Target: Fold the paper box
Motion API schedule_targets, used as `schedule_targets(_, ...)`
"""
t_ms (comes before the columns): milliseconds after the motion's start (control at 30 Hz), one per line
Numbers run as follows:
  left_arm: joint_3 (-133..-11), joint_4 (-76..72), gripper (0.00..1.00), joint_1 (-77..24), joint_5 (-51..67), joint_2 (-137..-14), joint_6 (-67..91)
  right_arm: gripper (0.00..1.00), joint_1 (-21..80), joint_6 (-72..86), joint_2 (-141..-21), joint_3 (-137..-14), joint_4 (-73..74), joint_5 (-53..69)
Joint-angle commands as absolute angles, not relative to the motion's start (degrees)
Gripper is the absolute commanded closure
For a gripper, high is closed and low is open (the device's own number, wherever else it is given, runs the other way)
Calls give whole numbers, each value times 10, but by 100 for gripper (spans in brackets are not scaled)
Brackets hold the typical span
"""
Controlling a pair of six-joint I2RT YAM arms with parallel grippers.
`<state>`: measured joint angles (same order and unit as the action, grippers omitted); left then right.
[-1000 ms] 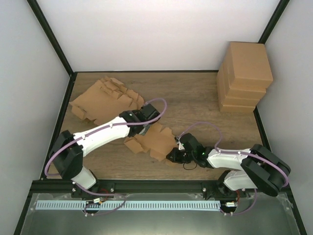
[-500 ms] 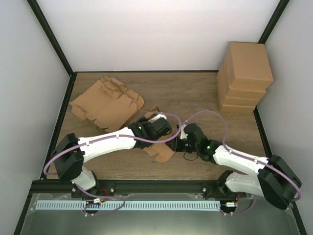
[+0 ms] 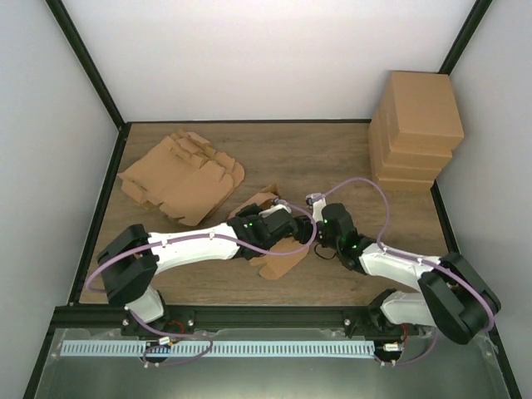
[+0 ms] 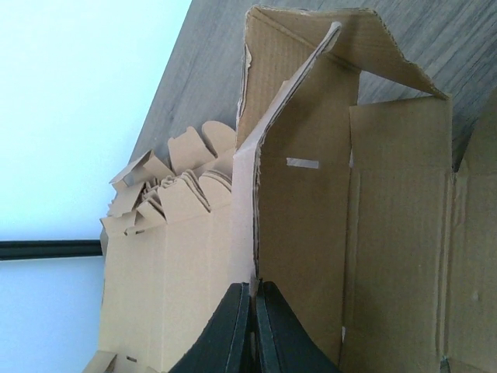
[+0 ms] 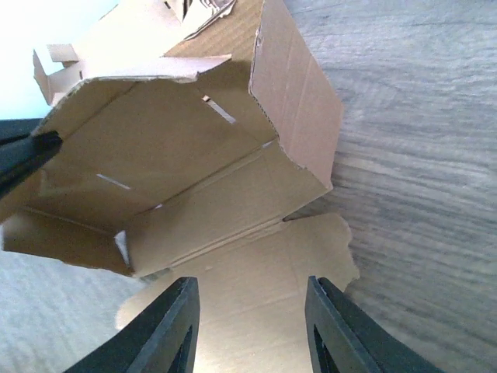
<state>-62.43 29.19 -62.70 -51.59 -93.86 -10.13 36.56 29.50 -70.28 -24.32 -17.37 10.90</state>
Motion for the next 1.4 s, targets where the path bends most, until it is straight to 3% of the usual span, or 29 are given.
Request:
schedule_targets(0, -618, 272, 96, -628, -514, -957, -115, 61, 369, 223, -748, -227, -341, 70)
schedule_targets(100, -616, 267, 96, -626, -514, -959, -115, 61, 369, 212, -786, -230, -398, 61)
schedule_targets(267, -619, 264, 96, -622, -514, -958, -116, 47, 369, 187, -845, -232, -499, 48)
schedule_targets(700, -620, 269, 96, -618, -510, -980, -98, 67, 370, 201, -982, -300, -559, 24)
schedule_targets(933, -621, 269, 96, -618, -525, -992, -92, 73, 369, 190, -1017, -332, -557, 16)
schedule_targets(1167, -621, 269, 96, -618, -538, -992, -89, 99, 369, 183, -982, -321, -539, 20)
schedule_targets(1367, -622, 272, 96, -617, -545, -973, -84, 99, 369, 178, -900, -280, -499, 31)
